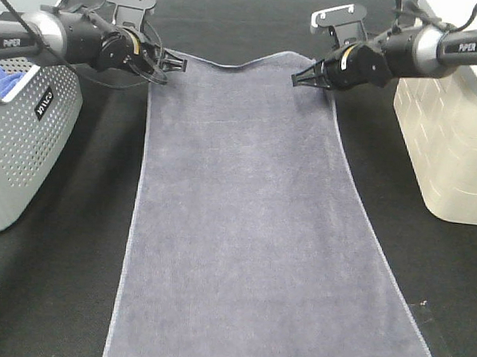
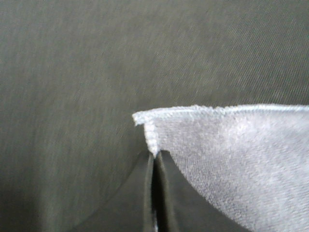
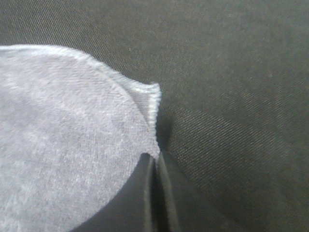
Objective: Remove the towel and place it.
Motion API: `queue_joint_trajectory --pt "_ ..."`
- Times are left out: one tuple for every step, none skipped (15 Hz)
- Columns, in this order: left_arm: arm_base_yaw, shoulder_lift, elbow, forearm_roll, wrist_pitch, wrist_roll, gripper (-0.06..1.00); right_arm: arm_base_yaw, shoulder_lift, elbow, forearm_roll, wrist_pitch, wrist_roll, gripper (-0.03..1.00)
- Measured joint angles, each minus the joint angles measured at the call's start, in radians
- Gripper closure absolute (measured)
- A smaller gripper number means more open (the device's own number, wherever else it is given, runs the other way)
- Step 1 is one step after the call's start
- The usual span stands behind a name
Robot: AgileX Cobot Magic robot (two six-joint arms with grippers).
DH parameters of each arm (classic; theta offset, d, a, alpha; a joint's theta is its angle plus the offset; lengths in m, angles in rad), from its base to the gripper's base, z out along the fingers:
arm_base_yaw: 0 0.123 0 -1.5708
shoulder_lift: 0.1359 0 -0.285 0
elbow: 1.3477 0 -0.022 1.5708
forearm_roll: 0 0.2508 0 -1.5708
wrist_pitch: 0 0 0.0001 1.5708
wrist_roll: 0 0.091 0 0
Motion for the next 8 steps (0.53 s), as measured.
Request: queue_joint_trajectory --pt "0.0 0.014 -0.023 0.011 -0.017 0.0 0.94 -0.01 0.008 0.002 -0.002 -0.024 0.0 0.97" --pt "0.0 0.035 -0.043 0.018 -0.06 0.0 0.94 -0.024 0.016 0.002 -0.002 -0.068 0.0 0.97" --pt "0.0 0.048 -0.046 0.019 -0.095 0.0 0.94 -0.028 0.016 0.002 -0.002 -0.085 0.0 0.97" --pt "0.0 0.063 -0.049 0.022 -0.126 0.001 0.94 -0.036 0.026 0.002 -0.002 -0.134 0.0 0.97" --pt "0.0 0.078 -0.049 0.027 -0.154 0.009 0.94 -0.041 0.043 0.0 -0.002 -0.148 -0.002 0.97" --pt "0.0 0.087 -0.049 0.03 -0.179 0.02 0.94 -0.045 0.063 -0.004 -0.002 -0.155 -0.005 0.97" --pt "0.0 0.095 -0.049 0.033 -0.186 0.023 0.94 -0.049 0.085 -0.008 -0.002 -0.156 -0.008 0.97" --pt "0.0 0.102 -0.049 0.034 -0.189 0.023 0.94 -0.053 0.102 -0.01 -0.002 -0.16 -0.009 0.94"
